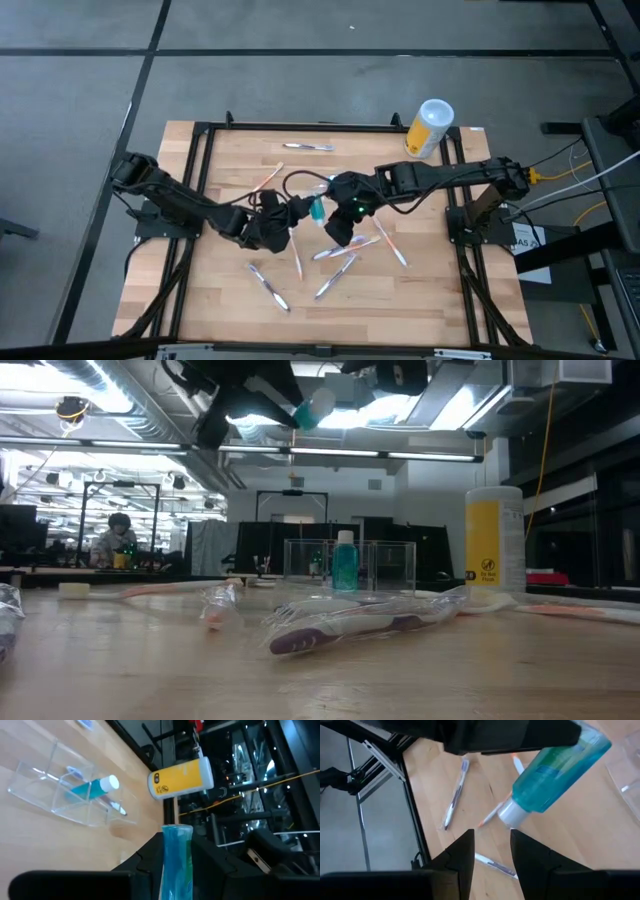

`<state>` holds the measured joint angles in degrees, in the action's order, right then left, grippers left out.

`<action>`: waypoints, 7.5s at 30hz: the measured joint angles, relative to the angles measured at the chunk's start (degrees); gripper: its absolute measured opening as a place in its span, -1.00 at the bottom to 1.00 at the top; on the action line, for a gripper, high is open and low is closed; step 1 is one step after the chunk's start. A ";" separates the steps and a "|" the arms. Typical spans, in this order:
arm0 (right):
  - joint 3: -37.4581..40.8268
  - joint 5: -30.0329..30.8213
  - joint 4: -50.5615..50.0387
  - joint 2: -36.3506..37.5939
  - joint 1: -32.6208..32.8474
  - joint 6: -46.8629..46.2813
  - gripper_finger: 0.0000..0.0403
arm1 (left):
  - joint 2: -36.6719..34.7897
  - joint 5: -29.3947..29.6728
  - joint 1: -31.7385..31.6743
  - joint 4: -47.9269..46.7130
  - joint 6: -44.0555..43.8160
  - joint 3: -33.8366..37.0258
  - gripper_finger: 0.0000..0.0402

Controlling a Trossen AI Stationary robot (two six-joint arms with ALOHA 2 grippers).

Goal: Pick & Place toothbrushing station
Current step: Put the blue mouthwash into the middle section of the transparent organizer

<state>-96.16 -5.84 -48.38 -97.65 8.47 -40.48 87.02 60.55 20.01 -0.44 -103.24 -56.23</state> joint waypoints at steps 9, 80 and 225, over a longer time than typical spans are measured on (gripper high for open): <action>0.00 -1.06 0.84 0.00 -1.35 -1.13 -0.37 | -0.83 7.04 2.66 2.77 0.33 -0.13 -0.58; -0.07 -1.82 11.12 -0.02 -3.17 -6.33 -0.18 | -1.36 14.59 2.45 26.56 20.08 -0.04 -0.67; -0.09 26.63 35.61 1.60 14.88 28.95 -0.04 | -14.29 16.35 25.22 32.94 32.45 1.09 -0.60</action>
<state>-96.25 20.79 -12.77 -96.05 23.35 -11.53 72.73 76.91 45.23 32.51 -70.79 -55.13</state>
